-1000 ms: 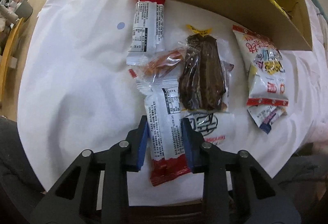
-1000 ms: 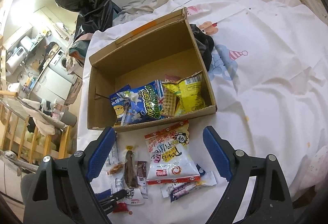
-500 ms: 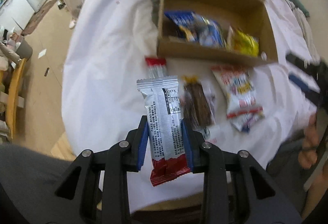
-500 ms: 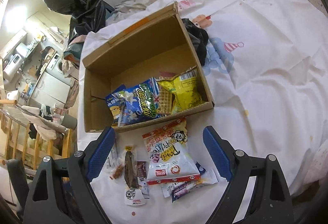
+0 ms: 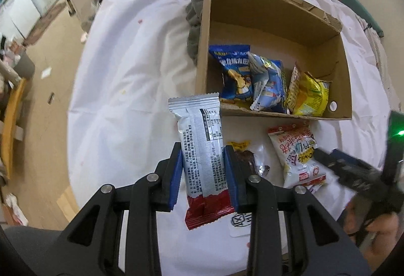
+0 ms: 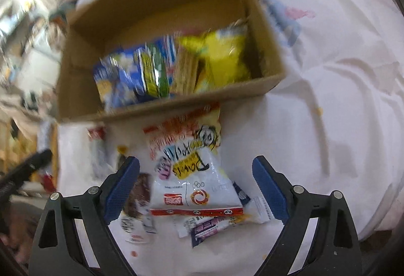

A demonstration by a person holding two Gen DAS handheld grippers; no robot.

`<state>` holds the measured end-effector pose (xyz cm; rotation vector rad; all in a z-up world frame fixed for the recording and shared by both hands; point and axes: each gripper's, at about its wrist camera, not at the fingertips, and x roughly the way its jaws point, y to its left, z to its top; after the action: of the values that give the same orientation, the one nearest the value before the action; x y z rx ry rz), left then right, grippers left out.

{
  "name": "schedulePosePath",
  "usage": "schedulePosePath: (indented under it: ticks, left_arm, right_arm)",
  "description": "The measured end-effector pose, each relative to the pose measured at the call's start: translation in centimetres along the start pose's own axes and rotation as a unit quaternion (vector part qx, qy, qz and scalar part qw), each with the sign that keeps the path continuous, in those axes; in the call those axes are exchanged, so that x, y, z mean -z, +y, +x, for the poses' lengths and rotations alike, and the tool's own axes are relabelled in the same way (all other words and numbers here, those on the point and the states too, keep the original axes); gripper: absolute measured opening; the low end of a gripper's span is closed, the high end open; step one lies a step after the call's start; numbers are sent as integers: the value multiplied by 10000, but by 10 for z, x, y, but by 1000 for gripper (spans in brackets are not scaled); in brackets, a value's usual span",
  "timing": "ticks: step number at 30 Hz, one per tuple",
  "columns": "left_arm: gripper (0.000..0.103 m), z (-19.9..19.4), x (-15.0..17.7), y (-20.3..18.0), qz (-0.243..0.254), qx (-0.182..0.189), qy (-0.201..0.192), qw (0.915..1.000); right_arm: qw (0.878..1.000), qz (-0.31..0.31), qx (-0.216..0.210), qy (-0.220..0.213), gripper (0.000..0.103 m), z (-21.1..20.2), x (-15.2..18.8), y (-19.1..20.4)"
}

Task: Organize snacks
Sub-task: 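Grasp the white-red bar with left tool while right tool grasps the large chip bag, then carry the bar and chip bag into the box and open both tools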

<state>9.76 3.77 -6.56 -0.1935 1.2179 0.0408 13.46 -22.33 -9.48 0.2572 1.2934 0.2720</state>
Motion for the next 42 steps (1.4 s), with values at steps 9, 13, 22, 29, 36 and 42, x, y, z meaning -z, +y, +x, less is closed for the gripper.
schedulePosePath:
  ticks: [9, 13, 22, 29, 36, 42]
  left_arm:
    - [28, 6, 3, 3, -49, 14, -16, 10000]
    - [28, 4, 1, 5, -130, 63, -45, 9999]
    - [28, 7, 2, 1, -61, 5, -34, 10000]
    - [28, 5, 1, 7, -155, -128, -160, 9997]
    - [28, 0, 4, 5, -46, -336, -408, 9986]
    - [28, -7, 4, -2, 163, -462, -749, 9960]
  right_arm:
    - [9949, -577, 608, 554, 93, 55, 1, 27]
    - [9919, -711, 818, 664, 93, 71, -1, 34]
    - [9917, -1012, 670, 435, 58, 58, 6, 48]
    - [9976, -562, -119, 388, 54, 22, 9, 34]
    - [9962, -512, -663, 255, 54, -9, 15, 32]
    - [9925, -659, -1025, 77, 54, -30, 28, 40]
